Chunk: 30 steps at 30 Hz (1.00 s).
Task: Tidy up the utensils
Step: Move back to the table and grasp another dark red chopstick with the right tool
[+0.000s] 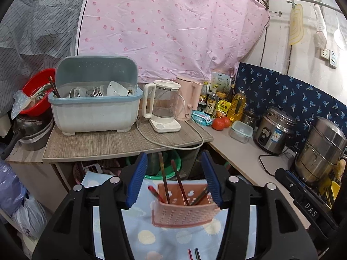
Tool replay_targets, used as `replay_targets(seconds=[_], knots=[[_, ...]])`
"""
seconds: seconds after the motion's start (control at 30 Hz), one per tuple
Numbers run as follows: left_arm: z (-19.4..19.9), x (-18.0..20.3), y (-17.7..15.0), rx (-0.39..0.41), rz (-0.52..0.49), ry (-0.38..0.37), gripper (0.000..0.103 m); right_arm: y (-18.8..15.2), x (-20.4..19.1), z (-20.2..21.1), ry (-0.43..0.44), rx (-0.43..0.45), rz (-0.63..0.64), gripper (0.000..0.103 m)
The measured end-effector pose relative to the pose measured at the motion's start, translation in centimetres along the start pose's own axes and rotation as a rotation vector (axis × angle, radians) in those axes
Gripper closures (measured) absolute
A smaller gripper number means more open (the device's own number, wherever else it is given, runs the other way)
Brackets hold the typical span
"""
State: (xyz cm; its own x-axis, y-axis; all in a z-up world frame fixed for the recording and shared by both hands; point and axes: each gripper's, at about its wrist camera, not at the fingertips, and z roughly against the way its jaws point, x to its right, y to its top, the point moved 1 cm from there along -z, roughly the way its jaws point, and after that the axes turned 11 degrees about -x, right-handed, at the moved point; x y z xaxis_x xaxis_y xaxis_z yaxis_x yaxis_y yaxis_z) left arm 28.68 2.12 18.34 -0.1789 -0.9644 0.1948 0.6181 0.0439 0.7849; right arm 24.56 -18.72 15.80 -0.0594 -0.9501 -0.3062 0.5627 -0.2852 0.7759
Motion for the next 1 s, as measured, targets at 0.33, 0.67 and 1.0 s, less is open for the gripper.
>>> replay_targets(seconds=[0.33, 0.67, 1.0], knots=[[3.0, 0.2, -8.3, -0.089, -0.021, 0.0, 0.052, -9.7, 0.5, 3.9, -0.034, -0.106, 0.056, 0.071], [3.0, -0.4, -20.7, -0.281, -0.006, 0.015, 0.052, -22.7, 2.2, 6.0, -0.067, -0.317, 0.066, 0.071], [2.3, -0.8, -30.9, -0.443, 0.008, 0.032, 0.052, -31.1, 2.3, 5.4, -0.088, -0.456, 0.105, 0.071]])
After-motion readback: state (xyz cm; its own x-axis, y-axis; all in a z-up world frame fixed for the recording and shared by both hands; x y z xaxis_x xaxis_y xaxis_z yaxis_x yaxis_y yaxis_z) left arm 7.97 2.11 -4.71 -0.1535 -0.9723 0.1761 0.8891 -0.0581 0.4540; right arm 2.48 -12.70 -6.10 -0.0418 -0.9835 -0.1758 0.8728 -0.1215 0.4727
